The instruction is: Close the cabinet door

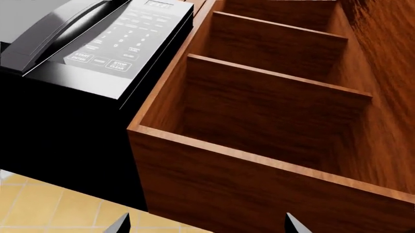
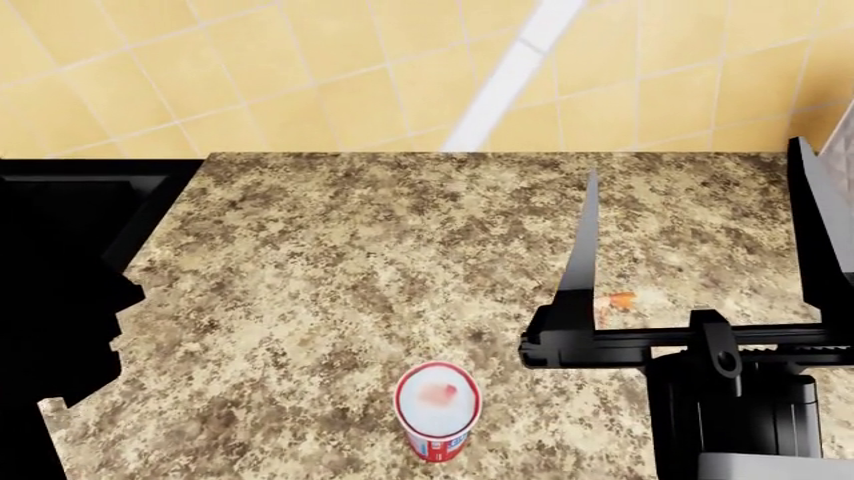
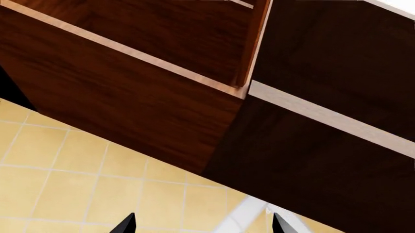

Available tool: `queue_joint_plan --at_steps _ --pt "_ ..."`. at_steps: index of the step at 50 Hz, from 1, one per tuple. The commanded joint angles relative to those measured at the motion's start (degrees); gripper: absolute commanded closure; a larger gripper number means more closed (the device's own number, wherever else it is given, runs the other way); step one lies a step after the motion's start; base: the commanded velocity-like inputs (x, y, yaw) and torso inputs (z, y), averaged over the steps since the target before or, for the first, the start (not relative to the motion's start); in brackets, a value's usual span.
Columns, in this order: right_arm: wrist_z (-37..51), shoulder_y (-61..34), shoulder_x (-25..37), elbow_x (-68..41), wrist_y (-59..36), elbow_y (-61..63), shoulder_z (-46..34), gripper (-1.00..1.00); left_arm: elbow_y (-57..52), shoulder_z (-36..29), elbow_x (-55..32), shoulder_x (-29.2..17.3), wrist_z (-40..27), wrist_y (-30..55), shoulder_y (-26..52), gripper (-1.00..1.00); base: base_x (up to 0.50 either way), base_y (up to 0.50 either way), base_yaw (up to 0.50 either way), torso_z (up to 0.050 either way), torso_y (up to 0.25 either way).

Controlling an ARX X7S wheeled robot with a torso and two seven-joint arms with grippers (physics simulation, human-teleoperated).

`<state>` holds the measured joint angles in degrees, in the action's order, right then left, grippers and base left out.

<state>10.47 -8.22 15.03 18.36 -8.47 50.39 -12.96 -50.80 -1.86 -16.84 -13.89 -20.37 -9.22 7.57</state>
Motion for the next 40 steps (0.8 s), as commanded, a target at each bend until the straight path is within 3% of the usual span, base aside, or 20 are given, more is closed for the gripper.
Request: queue_joint_plan --at_steps 1,9,40 --pt "0.60 -0.13 0.14 -0.36 0.31 -0.22 0.17 -1.00 0.21 -0.31 -0.31 -0.39 -0.30 -0.35 -0.02 -1.00 0.00 0.00 0.00 0.000 0.000" --pt "0.79 -0.98 0.09 -0.51 0.33 -1.04 -0.25 -1.00 0.56 -0.89 0.45 -0.64 -0.21 -0.69 0.01 -1.00 0.00 0.00 0.00 0.000 0.000" --pt "1.32 -0.78 0.62 -0.49 -0.85 0.10 -0.42 -1.00 0.13 -1.75 4.76 -2.01 -0.22 -2.81 -0.80 -1.00 0.00 0.00 0.00 0.050 0.000"
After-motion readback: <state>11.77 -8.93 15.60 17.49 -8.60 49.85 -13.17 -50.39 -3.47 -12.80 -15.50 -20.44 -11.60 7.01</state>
